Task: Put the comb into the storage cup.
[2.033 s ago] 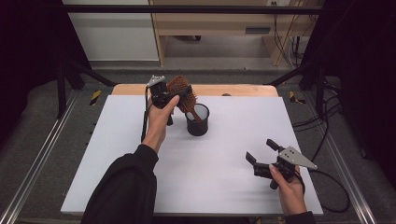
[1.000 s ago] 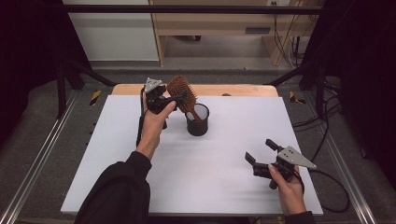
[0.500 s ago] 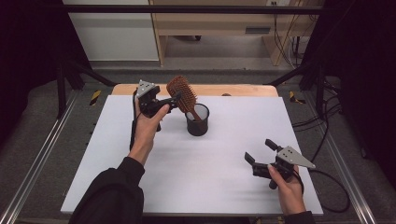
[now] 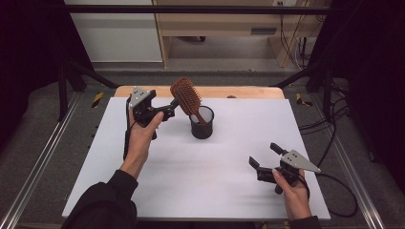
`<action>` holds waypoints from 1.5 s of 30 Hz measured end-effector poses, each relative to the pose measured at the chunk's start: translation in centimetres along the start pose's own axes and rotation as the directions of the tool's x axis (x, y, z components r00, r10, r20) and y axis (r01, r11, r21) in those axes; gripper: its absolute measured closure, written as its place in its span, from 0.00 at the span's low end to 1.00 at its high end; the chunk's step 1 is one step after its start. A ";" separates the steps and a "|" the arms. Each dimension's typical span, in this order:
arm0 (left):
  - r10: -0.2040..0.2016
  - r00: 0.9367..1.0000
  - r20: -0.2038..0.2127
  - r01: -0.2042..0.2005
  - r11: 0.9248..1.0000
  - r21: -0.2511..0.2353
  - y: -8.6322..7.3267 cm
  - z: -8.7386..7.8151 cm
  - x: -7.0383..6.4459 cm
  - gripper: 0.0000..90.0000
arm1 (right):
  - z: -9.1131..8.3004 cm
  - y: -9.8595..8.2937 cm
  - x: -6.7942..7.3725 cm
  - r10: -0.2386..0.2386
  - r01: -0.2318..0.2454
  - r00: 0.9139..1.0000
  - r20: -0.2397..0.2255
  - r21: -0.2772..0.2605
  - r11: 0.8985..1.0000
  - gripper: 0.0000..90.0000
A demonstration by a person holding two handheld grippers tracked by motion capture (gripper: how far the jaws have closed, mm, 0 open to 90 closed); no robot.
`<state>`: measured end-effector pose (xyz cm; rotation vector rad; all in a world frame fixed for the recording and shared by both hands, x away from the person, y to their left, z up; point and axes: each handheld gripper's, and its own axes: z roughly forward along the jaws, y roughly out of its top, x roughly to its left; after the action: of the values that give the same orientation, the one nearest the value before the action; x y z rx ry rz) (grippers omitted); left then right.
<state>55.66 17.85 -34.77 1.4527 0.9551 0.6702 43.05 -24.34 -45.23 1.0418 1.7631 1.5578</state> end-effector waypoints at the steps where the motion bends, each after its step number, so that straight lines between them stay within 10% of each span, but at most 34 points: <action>1: 0.003 1.000 0.000 -0.003 1.000 -0.005 0.1 -0.3 0.0 0.03 | 0.0 0.0 0.0 0.003 -0.003 1.000 -0.001 0.001 1.000 0.02; 45: 0.044 0.996 -0.077 -0.049 0.997 -0.056 -0.2 -10.7 3.9 0.03 | 0.3 -0.2 0.1 -0.004 0.004 1.000 -0.004 0.023 1.000 0.02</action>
<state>48.39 26.62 -34.19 1.4101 0.9551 0.7862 43.17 -24.12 -45.41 1.0459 1.7888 1.5415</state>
